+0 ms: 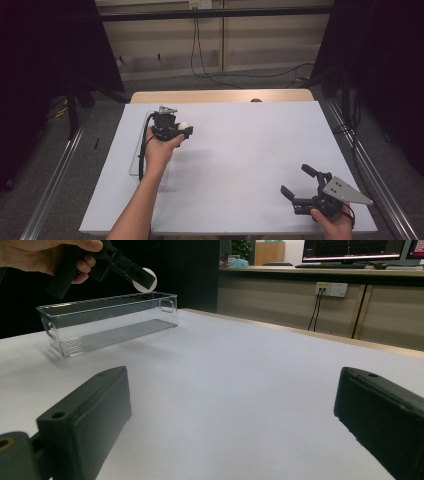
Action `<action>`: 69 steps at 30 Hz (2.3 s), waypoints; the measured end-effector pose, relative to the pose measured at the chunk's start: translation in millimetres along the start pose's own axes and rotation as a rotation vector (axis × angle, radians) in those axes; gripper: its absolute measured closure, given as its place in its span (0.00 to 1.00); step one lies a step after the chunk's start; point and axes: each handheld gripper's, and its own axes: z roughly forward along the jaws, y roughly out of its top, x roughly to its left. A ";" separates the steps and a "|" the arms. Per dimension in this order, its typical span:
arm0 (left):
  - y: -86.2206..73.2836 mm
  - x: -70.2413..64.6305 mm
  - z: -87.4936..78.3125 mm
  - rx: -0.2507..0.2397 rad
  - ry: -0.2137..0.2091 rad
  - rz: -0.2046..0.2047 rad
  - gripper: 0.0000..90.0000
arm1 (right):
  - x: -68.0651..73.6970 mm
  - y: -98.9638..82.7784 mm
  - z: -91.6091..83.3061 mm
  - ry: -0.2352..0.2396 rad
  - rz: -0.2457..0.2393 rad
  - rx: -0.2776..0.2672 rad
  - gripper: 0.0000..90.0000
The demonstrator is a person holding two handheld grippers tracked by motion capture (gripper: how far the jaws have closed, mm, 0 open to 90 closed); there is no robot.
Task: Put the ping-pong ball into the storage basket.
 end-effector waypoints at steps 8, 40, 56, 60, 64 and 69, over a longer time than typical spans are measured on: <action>-1.5 5.0 -5.2 0.008 0.002 0.000 0.57 | -0.1 0.0 -0.1 -0.002 0.004 -0.001 0.01; -7.1 17.8 -17.8 0.010 0.018 -0.018 0.57 | 0.4 0.5 -0.8 -0.006 0.010 -0.004 0.01; -10.7 23.8 -22.6 0.013 0.031 -0.030 0.57 | 0.2 0.7 -0.8 -0.008 0.006 -0.006 0.01; -11.6 25.0 -24.2 0.011 0.040 -0.036 0.57 | 0.1 0.4 -0.5 -0.005 0.000 -0.002 0.01; -12.2 26.5 -25.9 0.007 0.038 -0.041 0.57 | 0.3 0.3 -0.4 -0.002 0.000 -0.001 0.01; -13.0 29.2 -29.1 0.021 0.039 -0.024 0.57 | 0.3 0.4 -0.5 -0.004 0.002 -0.002 0.01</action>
